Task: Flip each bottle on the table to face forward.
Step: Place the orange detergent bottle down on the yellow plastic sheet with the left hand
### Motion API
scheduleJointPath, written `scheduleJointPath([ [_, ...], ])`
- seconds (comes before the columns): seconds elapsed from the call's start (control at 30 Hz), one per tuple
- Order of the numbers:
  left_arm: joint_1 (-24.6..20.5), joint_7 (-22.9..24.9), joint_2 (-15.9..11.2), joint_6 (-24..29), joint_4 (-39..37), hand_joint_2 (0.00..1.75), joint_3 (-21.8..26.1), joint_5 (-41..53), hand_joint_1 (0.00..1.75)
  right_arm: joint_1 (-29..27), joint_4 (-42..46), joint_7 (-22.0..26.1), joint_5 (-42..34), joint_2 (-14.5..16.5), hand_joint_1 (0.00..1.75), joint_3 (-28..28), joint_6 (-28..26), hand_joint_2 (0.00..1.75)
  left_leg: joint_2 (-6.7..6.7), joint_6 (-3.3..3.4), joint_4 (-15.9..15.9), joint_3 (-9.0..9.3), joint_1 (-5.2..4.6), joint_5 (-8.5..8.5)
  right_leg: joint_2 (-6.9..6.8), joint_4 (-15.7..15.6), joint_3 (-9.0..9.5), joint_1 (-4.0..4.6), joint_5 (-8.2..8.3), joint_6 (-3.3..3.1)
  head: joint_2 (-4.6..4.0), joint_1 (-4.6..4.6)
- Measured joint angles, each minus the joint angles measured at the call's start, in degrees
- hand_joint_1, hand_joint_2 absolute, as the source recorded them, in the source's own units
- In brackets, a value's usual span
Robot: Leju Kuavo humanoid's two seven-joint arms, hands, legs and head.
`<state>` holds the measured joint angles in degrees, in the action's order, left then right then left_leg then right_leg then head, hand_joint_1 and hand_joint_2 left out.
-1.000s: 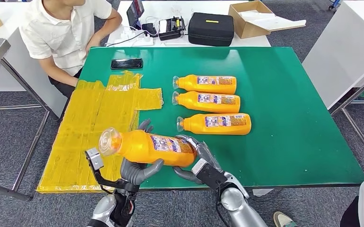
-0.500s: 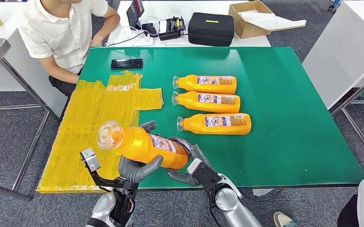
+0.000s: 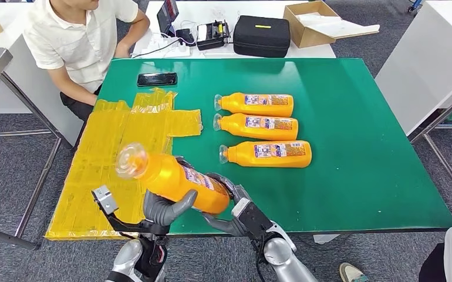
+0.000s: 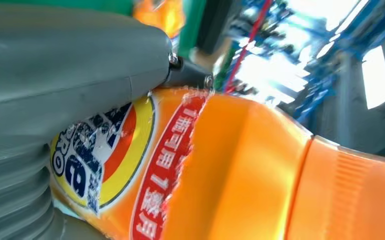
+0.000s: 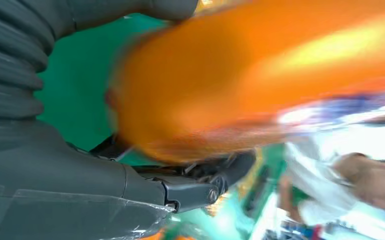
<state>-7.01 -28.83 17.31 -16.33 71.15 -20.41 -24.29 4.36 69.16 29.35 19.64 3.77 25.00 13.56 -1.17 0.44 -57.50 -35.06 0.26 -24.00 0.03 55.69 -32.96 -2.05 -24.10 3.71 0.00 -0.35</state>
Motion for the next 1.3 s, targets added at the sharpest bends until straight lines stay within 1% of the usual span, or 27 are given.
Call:
scheduleJointPath([
  [0.1,0.1,-0.3,0.0,1.5,1.7,1.75,0.5,1.1,1.75,-1.1,-1.9,-0.6,-1.1,0.1,0.00,-1.4,-0.9,1.75,-0.05,0.02,0.0,-0.07,0.00,0.01,-0.04,0.0,0.00,0.00,0.01,0.01,0.00,0.02],
  [0.27,0.6,-0.3,0.0,6.1,3.6,1.75,1.1,8.9,1.75,-1.9,-3.7,-1.3,0.8,0.5,0.00,-3.7,-5.8,1.75,-0.01,0.02,0.0,-0.09,-0.01,0.01,0.00,0.0,-0.04,-0.01,0.02,0.02,0.00,0.02],
  [0.33,0.9,0.0,0.0,10.1,4.7,1.75,1.5,16.2,1.75,-2.3,-3.8,-2.1,5.2,0.5,0.00,-4.6,-9.9,1.75,-0.01,0.02,0.0,-0.10,-0.01,0.01,0.00,0.0,-0.04,-0.01,0.02,0.02,0.00,0.02],
  [0.4,1.4,1.6,0.0,15.4,6.5,1.75,1.9,29.1,1.75,-3.0,-3.4,-2.8,10.7,0.5,0.00,-6.2,-14.2,1.75,-0.02,0.02,0.0,-0.10,-0.01,0.01,-0.01,0.0,-0.04,-0.01,0.02,0.02,0.00,0.02],
  [0.43,1.7,2.6,-0.1,17.6,7.5,1.75,2.1,35.7,1.75,-3.3,-3.0,-2.8,12.3,0.6,0.00,-7.2,-15.2,1.75,-0.02,0.02,0.0,-0.11,-0.01,0.01,-0.01,0.0,-0.04,-0.01,0.02,0.02,0.00,0.02],
  [0.5,2.3,4.0,-0.1,19.8,9.1,1.75,2.4,44.2,1.75,-3.9,-2.2,-2.5,13.4,0.7,0.00,-9.7,-15.1,1.75,-0.01,0.02,0.0,-0.12,-0.01,0.01,0.00,0.0,-0.05,-0.01,0.02,0.02,0.00,0.02],
  [0.67,3.1,4.5,-0.1,20.7,11.2,1.75,3.0,47.2,1.75,-4.7,-1.2,-1.8,14.2,1.0,0.00,-13.6,-14.6,1.75,-0.01,0.03,0.0,-0.11,-0.01,0.01,0.00,0.0,-0.05,-0.01,0.02,0.02,0.00,0.03],
  [0.73,3.3,5.0,-0.1,22.0,11.8,1.75,3.2,50.9,1.75,-4.8,-0.9,-1.2,14.3,1.4,0.00,-15.1,-15.4,1.75,-0.01,0.03,0.0,-0.11,-0.01,0.01,0.00,0.0,-0.05,-0.01,0.02,0.02,0.00,0.03],
  [0.8,3.5,7.0,-0.3,25.2,12.6,1.75,3.5,60.0,1.75,-4.7,0.1,-0.3,14.7,2.0,0.00,-17.6,-16.4,1.75,-0.01,0.03,0.0,-0.11,-0.01,0.02,0.00,0.0,-0.04,-0.01,0.02,0.02,0.00,0.03],
  [0.9,3.6,13.4,-1.1,30.6,13.4,1.75,3.7,82.1,1.75,-4.2,2.0,0.9,15.7,2.8,0.00,-21.9,-16.4,1.75,-0.01,0.03,0.0,-0.11,-0.01,0.02,0.00,0.0,-0.02,-0.01,0.02,0.02,0.00,0.04],
  [0.93,3.5,15.8,-1.4,31.4,13.3,1.75,3.8,88.7,1.75,-3.9,2.6,1.3,16.0,3.0,0.00,-23.0,-16.0,1.75,-0.01,0.03,0.0,-0.11,-0.01,0.02,0.00,0.0,-0.03,-0.01,0.02,0.02,0.00,0.04],
  [1.0,2.8,19.4,-2.3,32.1,12.3,1.75,4.1,97.1,1.75,-3.2,3.5,2.1,16.3,3.6,0.00,-24.6,-15.0,1.75,-0.01,0.04,0.0,-0.11,-0.01,0.04,0.00,0.0,-0.04,-0.01,0.03,0.04,0.00,0.04],
  [1.07,1.4,20.9,-2.9,33.0,10.3,1.75,4.9,100.6,1.75,-2.6,4.1,2.7,16.5,4.2,0.00,-25.4,-14.4,1.75,-0.02,0.07,0.0,-0.11,-0.01,0.07,-0.01,0.0,-0.04,-0.01,0.05,0.05,0.00,0.03],
  [1.17,0.2,21.7,-3.5,33.7,8.1,1.75,5.9,102.6,1.75,-2.2,4.6,3.2,16.9,4.9,0.00,-25.9,-14.2,1.75,-0.01,0.09,0.0,-0.11,0.00,0.09,-0.01,0.0,-0.04,0.00,0.05,0.05,0.00,0.03],
  [1.3,-2.0,25.1,-4.1,32.3,4.6,1.75,7.1,107.3,1.75,-2.0,4.8,4.8,16.7,5.4,0.00,-26.0,-13.2,1.75,-0.01,0.09,0.0,-0.14,0.00,0.09,-0.01,0.0,-0.04,-0.01,0.05,0.05,0.00,0.04],
])
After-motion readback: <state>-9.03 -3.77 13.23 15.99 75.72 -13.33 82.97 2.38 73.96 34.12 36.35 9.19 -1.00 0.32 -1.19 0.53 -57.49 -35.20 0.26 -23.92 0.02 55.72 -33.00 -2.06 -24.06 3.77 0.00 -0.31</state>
